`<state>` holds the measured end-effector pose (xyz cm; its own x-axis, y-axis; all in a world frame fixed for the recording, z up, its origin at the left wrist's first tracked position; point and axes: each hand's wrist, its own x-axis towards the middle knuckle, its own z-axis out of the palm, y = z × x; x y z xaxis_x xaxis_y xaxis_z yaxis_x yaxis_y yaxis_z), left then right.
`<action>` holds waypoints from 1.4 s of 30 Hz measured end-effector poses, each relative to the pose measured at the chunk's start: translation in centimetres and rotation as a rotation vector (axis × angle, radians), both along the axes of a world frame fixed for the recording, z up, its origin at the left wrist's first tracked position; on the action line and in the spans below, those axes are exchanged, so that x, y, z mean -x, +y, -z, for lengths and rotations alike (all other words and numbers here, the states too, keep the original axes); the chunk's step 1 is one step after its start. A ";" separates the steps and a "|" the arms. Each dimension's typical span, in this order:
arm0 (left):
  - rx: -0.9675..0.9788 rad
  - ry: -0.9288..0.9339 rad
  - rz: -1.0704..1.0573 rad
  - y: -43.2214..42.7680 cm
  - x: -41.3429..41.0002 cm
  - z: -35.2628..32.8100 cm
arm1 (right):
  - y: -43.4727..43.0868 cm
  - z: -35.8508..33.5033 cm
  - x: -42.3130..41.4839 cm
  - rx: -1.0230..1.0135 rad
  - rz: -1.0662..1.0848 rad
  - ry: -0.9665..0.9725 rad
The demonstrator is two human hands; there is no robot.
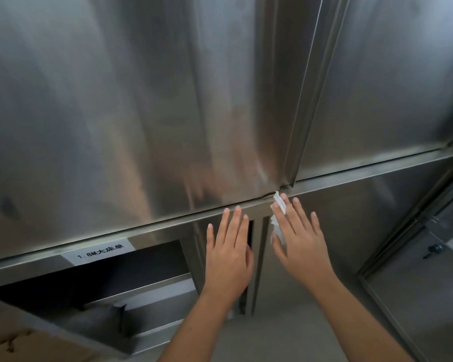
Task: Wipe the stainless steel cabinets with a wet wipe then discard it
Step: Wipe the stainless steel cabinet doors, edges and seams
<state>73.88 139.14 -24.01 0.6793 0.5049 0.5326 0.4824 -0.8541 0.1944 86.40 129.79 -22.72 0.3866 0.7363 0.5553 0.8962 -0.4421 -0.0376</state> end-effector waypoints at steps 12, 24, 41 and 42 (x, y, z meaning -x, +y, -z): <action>-0.011 0.128 -0.112 -0.6 -3.7 2.1 | 0.0 4.2 -3.8 0.091 -0.148 0.077; -0.060 0.145 -0.370 -1.7 -6.8 4.9 | 2.1 8.7 -6.8 0.045 -0.316 0.016; -0.544 -0.216 -0.307 3.5 -8.3 10.5 | 6.5 14.1 -8.6 -0.388 -0.358 -0.203; -0.583 -0.236 -0.301 4.0 -8.5 10.7 | 6.9 14.3 -8.8 -0.421 -0.357 -0.220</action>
